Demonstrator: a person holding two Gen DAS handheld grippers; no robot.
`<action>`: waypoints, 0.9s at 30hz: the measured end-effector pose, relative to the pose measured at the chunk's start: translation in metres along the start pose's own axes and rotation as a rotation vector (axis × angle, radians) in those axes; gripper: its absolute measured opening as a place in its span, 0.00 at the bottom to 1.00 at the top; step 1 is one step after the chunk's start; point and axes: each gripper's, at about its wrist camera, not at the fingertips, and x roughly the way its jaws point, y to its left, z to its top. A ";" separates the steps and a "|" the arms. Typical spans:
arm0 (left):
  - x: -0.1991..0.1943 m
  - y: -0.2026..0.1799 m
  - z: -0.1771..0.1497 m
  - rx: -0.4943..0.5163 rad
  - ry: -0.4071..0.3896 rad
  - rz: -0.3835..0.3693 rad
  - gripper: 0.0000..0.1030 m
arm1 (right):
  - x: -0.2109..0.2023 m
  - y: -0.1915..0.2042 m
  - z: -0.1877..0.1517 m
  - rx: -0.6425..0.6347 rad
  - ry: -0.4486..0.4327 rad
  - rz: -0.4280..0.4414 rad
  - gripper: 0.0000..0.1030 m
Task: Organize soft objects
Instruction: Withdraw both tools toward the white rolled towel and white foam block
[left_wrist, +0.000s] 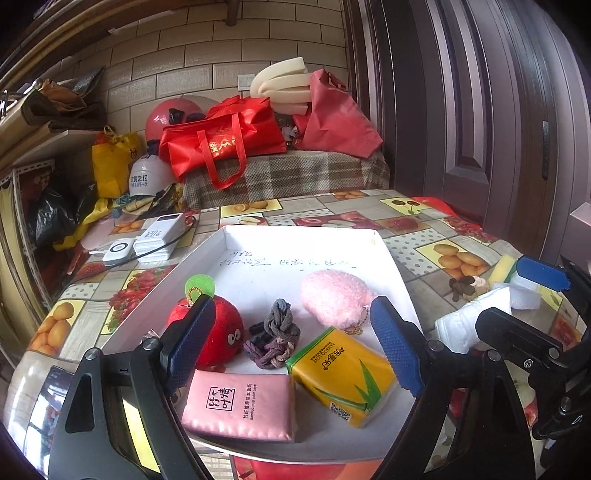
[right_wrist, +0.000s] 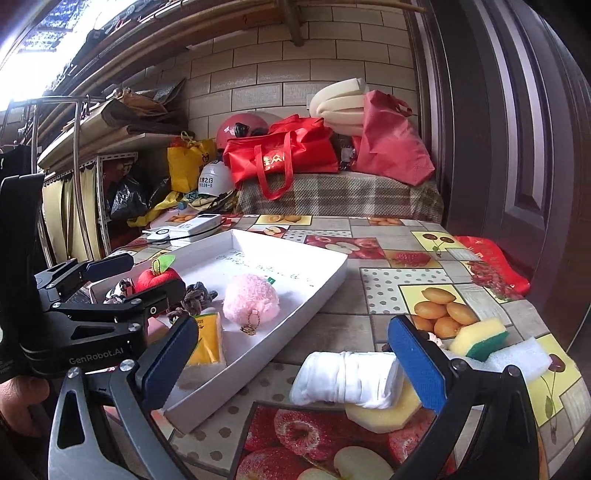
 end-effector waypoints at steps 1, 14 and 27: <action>0.001 0.001 0.000 -0.005 0.003 -0.002 0.84 | -0.001 -0.002 0.000 0.009 -0.005 0.004 1.00; -0.001 0.005 0.000 -0.018 -0.006 -0.021 0.84 | -0.026 -0.085 -0.006 0.169 -0.015 -0.169 1.00; 0.013 -0.105 -0.005 0.134 0.186 -0.337 0.84 | -0.053 -0.194 -0.025 0.317 0.140 -0.207 1.00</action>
